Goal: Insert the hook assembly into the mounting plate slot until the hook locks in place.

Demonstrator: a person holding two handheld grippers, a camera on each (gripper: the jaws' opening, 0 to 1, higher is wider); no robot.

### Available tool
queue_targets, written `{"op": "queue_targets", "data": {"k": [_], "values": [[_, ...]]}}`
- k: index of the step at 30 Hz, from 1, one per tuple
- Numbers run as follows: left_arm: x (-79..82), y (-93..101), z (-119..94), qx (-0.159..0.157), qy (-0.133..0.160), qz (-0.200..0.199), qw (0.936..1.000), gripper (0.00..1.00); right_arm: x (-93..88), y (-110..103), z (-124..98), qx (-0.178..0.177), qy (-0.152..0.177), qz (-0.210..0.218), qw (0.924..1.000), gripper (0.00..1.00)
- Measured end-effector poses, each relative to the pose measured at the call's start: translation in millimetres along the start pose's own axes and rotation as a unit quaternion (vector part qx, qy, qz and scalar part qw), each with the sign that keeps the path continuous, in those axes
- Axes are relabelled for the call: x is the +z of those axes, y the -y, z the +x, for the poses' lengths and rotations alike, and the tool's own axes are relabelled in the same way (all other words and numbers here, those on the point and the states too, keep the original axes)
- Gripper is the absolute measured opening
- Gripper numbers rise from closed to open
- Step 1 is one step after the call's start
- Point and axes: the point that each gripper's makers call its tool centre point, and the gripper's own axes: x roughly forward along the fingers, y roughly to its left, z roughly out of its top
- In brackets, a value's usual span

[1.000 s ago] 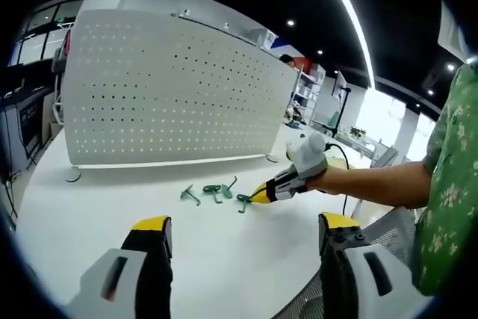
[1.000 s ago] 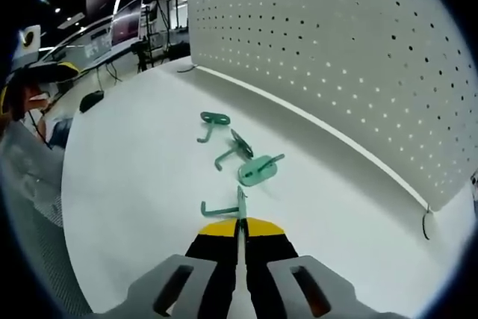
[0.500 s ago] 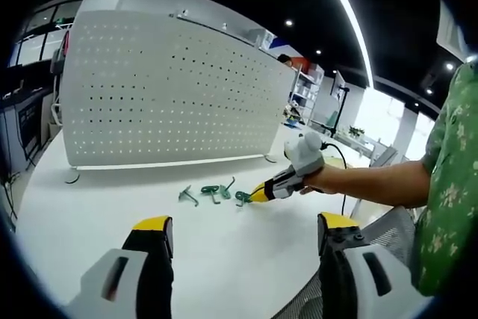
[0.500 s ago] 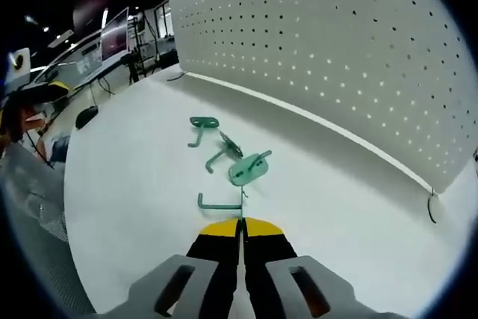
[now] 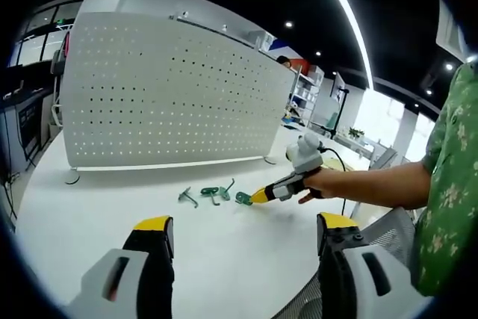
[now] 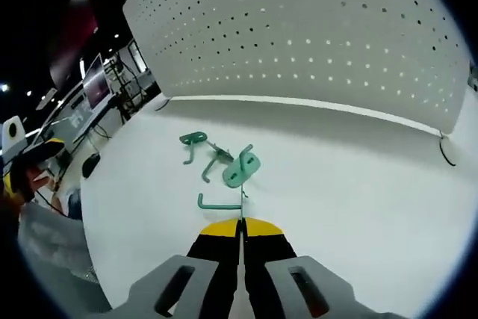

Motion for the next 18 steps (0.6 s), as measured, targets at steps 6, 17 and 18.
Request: {"op": "queue_targets", "data": {"k": [6,17,18], "values": [[1.1,1.4,1,-0.003,0.002,0.0,1.0,0.8,-1.1,-4,-3,0.007,0.003,0.017,0.9998,0.0],[5.9,4.4,2,-0.009,0.007,0.004,0.9999,0.8,23.0,-20,-17,0.027,0.044,0.048,0.9975,0.0],[6.8,4.7,1,-0.009,0.008,0.004,0.9999,0.79,26.5,-22,-18,0.026,0.049,0.043,0.9975,0.0]]}}
